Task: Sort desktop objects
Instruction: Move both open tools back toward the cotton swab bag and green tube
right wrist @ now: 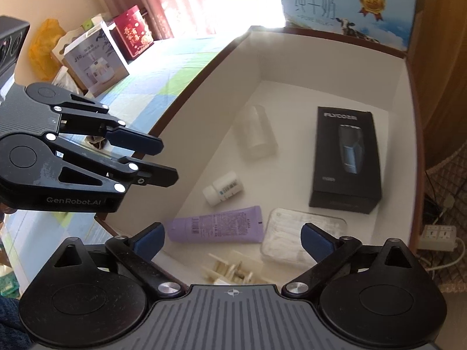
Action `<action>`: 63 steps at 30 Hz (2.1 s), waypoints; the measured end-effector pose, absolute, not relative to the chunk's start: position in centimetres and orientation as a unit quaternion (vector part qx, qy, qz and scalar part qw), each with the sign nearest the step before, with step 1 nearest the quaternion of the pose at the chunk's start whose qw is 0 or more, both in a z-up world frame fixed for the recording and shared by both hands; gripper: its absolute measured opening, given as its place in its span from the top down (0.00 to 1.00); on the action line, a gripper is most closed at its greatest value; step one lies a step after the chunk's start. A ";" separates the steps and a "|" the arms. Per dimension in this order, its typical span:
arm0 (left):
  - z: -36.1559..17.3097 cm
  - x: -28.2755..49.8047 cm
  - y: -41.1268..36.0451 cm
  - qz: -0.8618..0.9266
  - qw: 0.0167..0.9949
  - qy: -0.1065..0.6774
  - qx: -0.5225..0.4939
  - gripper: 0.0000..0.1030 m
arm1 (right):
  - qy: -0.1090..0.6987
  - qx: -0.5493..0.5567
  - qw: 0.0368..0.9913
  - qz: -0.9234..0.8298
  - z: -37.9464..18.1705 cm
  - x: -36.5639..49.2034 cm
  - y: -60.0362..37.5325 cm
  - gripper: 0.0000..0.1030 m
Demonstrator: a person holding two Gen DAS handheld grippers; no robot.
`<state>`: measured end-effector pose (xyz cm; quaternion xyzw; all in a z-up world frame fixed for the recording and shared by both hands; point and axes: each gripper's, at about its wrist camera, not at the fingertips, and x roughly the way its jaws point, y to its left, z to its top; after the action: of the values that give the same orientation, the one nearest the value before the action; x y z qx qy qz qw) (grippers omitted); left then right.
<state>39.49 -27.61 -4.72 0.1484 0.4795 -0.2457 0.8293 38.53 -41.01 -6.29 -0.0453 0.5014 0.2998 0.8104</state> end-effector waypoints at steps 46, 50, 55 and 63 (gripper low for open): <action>0.5 31.8 -22.9 -0.200 0.876 0.425 0.109 0.24 | 0.428 -0.004 0.876 0.220 -0.1 29.5 -40.8 0.02; 0.7 30.3 -21.1 -0.192 0.878 0.427 0.098 0.23 | 0.424 -0.010 0.877 0.225 -0.1 28.2 -39.5 0.02; 0.7 28.3 -18.5 -0.173 0.880 0.433 0.092 0.23 | 0.422 -0.013 0.878 0.227 -0.3 26.6 -37.9 0.02; 0.0 25.0 -13.5 -0.128 0.883 0.446 0.068 0.22 | 0.419 -0.011 0.876 0.238 -0.9 24.3 -35.3 0.02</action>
<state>25.01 -13.52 -0.02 0.0676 0.4458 -0.1281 0.8833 24.32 -35.30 -0.87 -0.0112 0.4185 0.2378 0.8764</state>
